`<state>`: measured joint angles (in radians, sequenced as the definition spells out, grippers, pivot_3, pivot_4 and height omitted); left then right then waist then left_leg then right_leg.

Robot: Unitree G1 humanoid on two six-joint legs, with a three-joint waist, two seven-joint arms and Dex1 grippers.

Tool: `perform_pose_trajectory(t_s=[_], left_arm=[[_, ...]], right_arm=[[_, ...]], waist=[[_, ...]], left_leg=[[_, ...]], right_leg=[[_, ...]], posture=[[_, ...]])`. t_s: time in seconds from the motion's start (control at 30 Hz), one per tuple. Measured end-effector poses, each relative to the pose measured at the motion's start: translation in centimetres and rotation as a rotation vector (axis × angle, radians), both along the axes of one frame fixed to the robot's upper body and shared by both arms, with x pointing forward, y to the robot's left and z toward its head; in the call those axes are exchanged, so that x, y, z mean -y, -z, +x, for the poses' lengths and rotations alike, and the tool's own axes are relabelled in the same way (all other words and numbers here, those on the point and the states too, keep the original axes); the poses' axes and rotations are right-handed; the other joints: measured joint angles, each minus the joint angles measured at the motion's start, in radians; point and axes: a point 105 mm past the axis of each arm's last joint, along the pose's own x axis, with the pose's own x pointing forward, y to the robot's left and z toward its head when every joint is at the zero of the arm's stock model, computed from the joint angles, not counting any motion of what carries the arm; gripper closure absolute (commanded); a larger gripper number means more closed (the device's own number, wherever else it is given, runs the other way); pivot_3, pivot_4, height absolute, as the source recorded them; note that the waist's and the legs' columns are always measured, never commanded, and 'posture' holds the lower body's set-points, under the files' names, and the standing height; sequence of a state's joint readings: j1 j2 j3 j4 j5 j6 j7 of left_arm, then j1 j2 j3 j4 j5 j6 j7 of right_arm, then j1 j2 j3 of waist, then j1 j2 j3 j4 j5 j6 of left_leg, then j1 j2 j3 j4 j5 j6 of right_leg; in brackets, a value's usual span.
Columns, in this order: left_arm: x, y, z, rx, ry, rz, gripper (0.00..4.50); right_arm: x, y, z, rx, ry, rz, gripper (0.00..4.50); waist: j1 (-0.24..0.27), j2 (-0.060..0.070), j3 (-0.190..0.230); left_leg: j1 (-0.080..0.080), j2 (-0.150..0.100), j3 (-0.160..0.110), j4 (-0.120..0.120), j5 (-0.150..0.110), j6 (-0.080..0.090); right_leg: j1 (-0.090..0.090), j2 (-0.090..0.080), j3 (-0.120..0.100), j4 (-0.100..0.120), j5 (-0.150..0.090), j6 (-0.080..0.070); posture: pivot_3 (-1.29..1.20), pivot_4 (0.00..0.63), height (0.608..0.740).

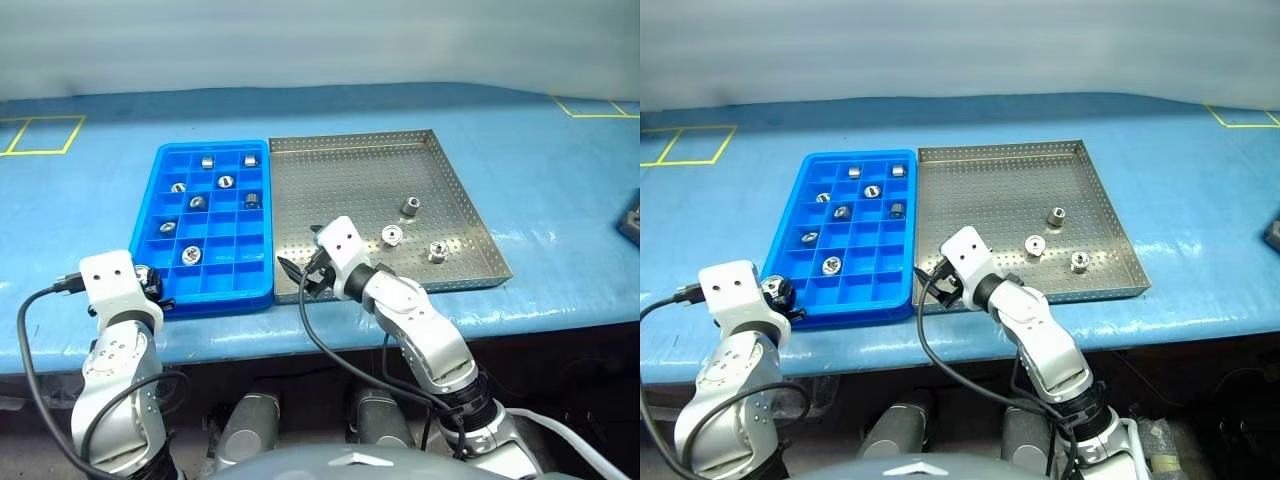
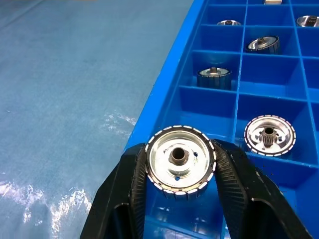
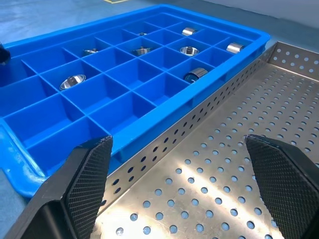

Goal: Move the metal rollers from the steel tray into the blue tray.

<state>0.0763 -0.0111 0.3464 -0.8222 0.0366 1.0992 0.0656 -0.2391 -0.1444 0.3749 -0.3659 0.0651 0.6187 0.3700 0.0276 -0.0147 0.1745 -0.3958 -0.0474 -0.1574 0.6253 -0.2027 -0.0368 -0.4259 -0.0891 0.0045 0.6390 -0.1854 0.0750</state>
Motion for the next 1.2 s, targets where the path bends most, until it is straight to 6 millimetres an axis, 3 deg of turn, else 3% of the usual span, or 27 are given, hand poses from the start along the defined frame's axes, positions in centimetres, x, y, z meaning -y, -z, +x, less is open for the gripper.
perform_pose_trajectory(t_s=[0.23, 0.4, 0.63, 0.8, 0.97, 1.2], left_arm=[[0.2, -1.7, 1.2, 0.075, 0.024, 0.011, 0.07], [1.6, -3.7, 2.7, 0.192, 0.117, 0.013, 0.07], [6.5, -6.3, 4.3, 0.363, 0.44, 0.137, 0.07], [9.4, -6.6, 4.2, 0.433, 0.6, 0.106, 0.07], [10.9, -6.6, 4.2, 0.46, 0.705, 0.073, 0.07], [11.2, -6.3, 4.1, 0.462, 0.727, 0.035, 0.07]], right_arm=[[0.6, 0.2, 0.2, -0.017, 0.053, 0.021, 0.0], [1.9, 0.4, 1.2, -0.034, 0.179, 0.015, 0.0], [6.7, 1.5, 3.8, -0.106, 0.537, -0.005, 0.0], [9.0, 2.7, 4.6, -0.163, 0.722, -0.019, 0.0], [9.7, 3.1, 5.3, -0.19, 0.82, -0.005, 0.0], [9.8, 3.9, 6.5, -0.203, 0.89, -0.011, 0.0]], waist=[[-0.001, 0.0, 0.0], [-0.005, 0.0, 0.0], [-0.014, 0.0, 0.0], [-0.024, 0.0, 0.0], [-0.042, 0.001, 0.0], [-0.044, 0.001, 0.0]], left_leg=[[-0.001, 0.0, 0.0, 0.0, 0.0, 0.0], [-0.001, 0.0, 0.0, 0.0, 0.0, 0.0], [-0.002, 0.0, 0.001, -0.001, 0.0, 0.0], [-0.002, 0.001, 0.001, -0.004, 0.0, 0.0], [-0.001, 0.001, 0.002, -0.004, 0.0, 0.0], [-0.001, 0.001, 0.002, -0.004, 0.0, 0.0]], right_leg=[[0.0, 0.0, 0.0, 0.0, 0.0, 0.0], [-0.001, 0.0, 0.0, 0.0, 0.0, 0.0], [-0.001, 0.0, 0.0, -0.002, 0.0, -0.001], [-0.002, 0.0, 0.0, -0.003, 0.0, -0.001], [-0.002, 0.0, 0.0, -0.004, 0.0, -0.001], [-0.002, 0.001, 0.0, -0.004, 0.001, -0.002]], posture=[[0.11, 0.15, 0.74], [0.08, 0.15, 0.74], [0.05, 0.15, 0.74], [0.05, 0.15, 0.74], [0.05, 0.15, 0.74], [0.05, 0.15, 0.74]])
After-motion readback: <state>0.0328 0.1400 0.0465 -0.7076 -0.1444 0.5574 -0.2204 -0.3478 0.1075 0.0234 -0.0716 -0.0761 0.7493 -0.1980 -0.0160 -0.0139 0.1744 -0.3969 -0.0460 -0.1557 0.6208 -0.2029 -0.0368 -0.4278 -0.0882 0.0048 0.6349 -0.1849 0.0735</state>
